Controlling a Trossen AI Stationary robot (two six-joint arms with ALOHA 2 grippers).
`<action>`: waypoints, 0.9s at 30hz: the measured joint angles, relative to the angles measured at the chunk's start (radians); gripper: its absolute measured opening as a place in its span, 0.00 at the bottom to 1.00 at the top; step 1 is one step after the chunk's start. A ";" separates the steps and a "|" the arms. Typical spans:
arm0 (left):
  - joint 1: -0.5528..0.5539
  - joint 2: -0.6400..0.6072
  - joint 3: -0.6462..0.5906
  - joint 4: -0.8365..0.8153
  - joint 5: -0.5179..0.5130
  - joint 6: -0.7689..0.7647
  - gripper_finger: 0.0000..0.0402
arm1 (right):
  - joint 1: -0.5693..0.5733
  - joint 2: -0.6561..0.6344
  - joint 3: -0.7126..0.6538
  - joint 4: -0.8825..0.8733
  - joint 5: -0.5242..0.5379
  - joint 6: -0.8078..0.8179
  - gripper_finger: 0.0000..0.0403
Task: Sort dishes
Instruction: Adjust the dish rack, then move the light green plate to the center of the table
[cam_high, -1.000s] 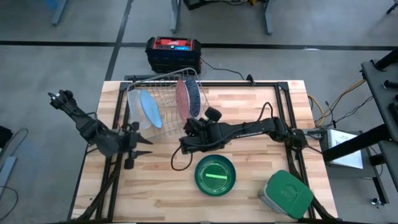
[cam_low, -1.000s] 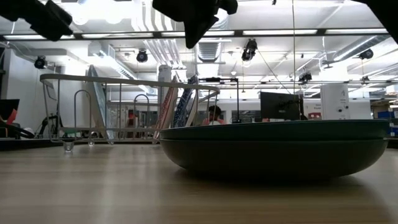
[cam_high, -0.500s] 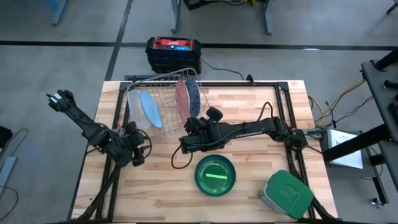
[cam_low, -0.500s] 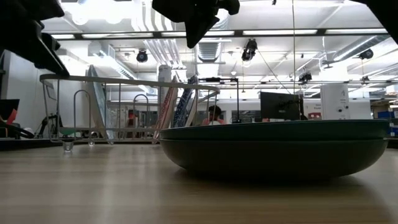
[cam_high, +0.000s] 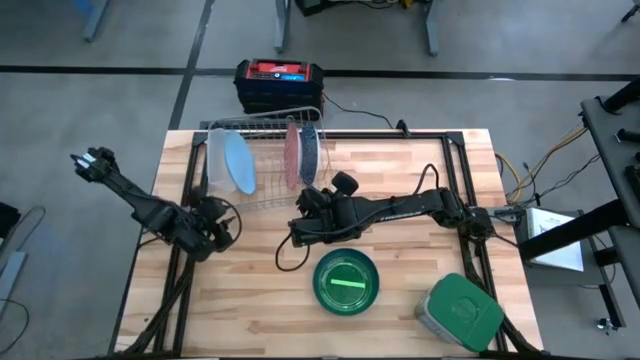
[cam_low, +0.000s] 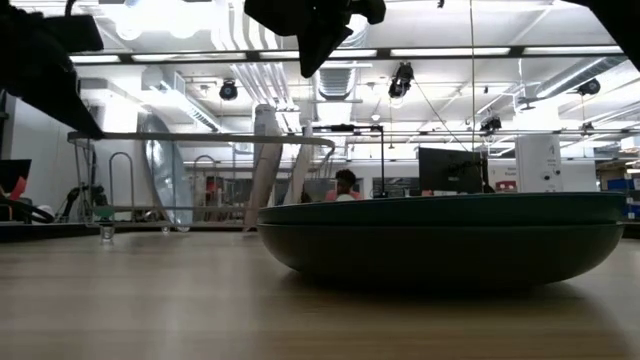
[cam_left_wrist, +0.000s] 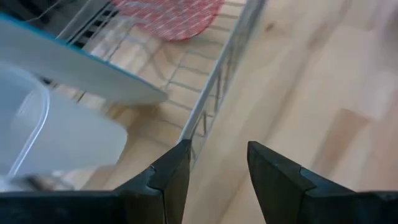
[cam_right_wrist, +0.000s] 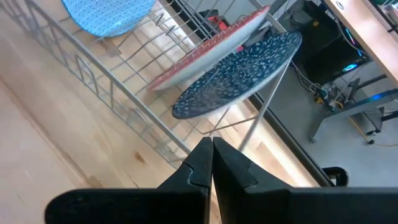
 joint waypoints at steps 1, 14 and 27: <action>0.010 0.001 -0.001 -0.020 0.000 -0.017 0.38 | 0.000 0.000 0.000 0.000 0.000 0.000 0.00; 0.060 0.018 0.015 -0.027 -0.017 -0.033 0.38 | 0.013 0.003 0.000 -0.036 -0.007 0.005 0.01; 0.037 0.051 0.151 0.288 0.240 0.605 0.38 | 0.084 -0.010 -0.003 -0.169 -0.256 0.100 0.01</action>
